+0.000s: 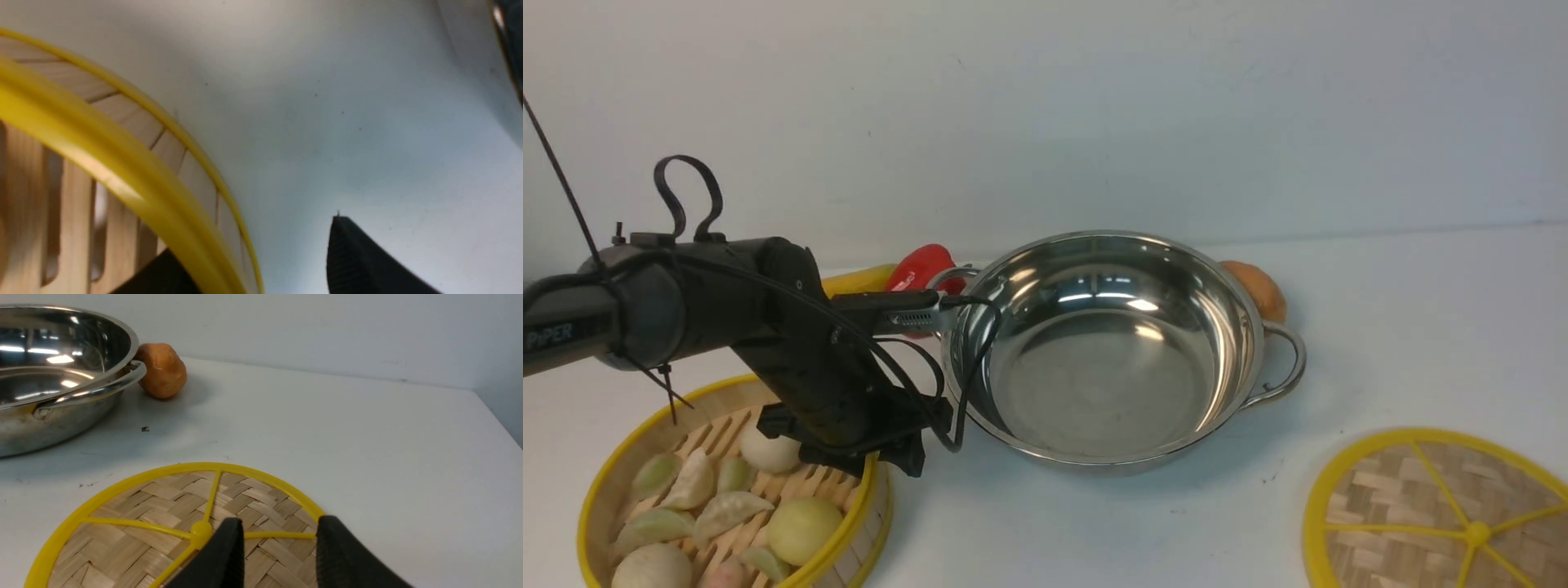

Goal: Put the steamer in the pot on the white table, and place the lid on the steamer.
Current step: 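Grasp the rim of the steamer basket holding the buns with the left gripper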

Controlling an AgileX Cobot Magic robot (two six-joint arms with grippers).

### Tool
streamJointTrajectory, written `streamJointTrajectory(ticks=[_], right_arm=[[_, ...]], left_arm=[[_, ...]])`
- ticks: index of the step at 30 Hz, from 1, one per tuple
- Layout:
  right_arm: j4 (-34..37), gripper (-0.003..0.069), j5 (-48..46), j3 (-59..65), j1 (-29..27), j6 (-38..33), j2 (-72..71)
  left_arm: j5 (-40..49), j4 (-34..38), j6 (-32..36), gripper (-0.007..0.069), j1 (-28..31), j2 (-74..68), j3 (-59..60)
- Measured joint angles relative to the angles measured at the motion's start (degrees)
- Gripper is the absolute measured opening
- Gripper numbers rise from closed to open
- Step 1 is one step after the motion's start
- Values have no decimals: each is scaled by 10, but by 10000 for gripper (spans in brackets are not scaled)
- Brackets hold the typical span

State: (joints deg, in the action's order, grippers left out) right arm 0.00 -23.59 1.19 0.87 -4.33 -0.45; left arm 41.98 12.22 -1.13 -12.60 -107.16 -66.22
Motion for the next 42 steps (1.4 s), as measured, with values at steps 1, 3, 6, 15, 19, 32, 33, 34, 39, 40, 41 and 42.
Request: streamJointTrajectory(ticks=[1,3,6,15,19,32,33,34,39,40,41,42], right_arm=[[0,239,0,0,0,0,0],[0,239,0,0,0,0,0],[0,239,0,0,0,0,0],[0,239,0,0,0,0,0],[0,241,0,0,0,0,0],[0,241,0,0,0,0,0],[0,241,0,0,0,0,0],[0,241,0,0,0,0,0],[0,241,0,0,0,0,0],[0,241,0,0,0,0,0],[0,241,0,0,0,0,0],[0,241,0,0,0,0,0]], left_arm=[[0,-3,-2,364,0,0,0],[0,-22,-25,364,-1,0,-1],[-2,-43,-46,364,-2,-1,-1],[13,-67,-56,325,-3,-1,-1],[31,-66,-57,270,-3,3,-2],[89,-57,-55,239,-2,42,-44],[89,-60,-55,239,-2,42,-44],[89,-61,-55,239,-2,42,-44],[90,-66,-54,239,-2,42,-44],[92,-68,-54,239,-2,41,-44],[92,-70,-54,239,-2,39,-44],[92,-70,-54,239,-2,36,-44]])
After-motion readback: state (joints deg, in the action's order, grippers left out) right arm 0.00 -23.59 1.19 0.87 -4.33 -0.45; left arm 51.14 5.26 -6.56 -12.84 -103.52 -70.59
